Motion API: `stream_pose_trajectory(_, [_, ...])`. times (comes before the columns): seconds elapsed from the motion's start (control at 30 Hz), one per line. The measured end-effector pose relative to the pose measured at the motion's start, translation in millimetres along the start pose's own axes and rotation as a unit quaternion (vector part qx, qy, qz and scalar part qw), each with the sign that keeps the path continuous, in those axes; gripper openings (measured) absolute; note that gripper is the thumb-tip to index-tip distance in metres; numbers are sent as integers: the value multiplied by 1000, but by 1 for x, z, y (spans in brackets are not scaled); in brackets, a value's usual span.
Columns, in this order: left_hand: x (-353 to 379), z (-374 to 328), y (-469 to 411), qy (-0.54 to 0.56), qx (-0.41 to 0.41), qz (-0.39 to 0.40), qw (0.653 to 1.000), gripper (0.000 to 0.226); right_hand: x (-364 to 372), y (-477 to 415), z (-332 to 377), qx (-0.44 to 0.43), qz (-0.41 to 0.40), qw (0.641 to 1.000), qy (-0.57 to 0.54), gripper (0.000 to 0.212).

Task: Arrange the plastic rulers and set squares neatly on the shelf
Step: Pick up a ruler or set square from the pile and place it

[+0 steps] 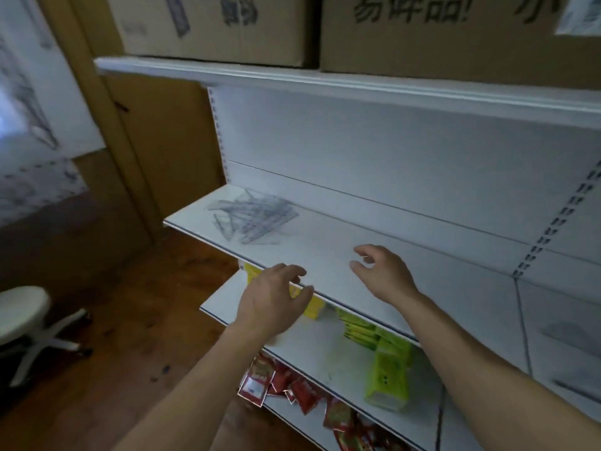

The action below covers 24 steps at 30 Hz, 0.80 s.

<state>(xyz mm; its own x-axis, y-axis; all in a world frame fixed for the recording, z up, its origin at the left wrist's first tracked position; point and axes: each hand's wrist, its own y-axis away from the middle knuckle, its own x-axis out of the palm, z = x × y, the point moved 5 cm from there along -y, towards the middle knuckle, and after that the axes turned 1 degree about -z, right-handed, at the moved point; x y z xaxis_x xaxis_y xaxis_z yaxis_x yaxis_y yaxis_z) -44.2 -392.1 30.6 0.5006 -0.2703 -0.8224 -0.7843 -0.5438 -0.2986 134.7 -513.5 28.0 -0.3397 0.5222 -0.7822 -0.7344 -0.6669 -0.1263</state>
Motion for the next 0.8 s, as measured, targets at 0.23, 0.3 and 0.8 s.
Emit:
stream_pose_trajectory(0.23, [-31, 79, -17, -41, -46, 5, 998, 38, 71, -50, 68, -20, 53, 998, 14, 38])
stream_pose_trajectory(0.3, [-32, 97, -28, -55, -48, 11, 997, 39, 86, -70, 76, -19, 61, 998, 21, 39])
stream_pose_trajectory(0.8, [-35, 236, -201, -103, -42, 81, 990, 44, 204, -265, 117, 10, 135, 989, 60, 63])
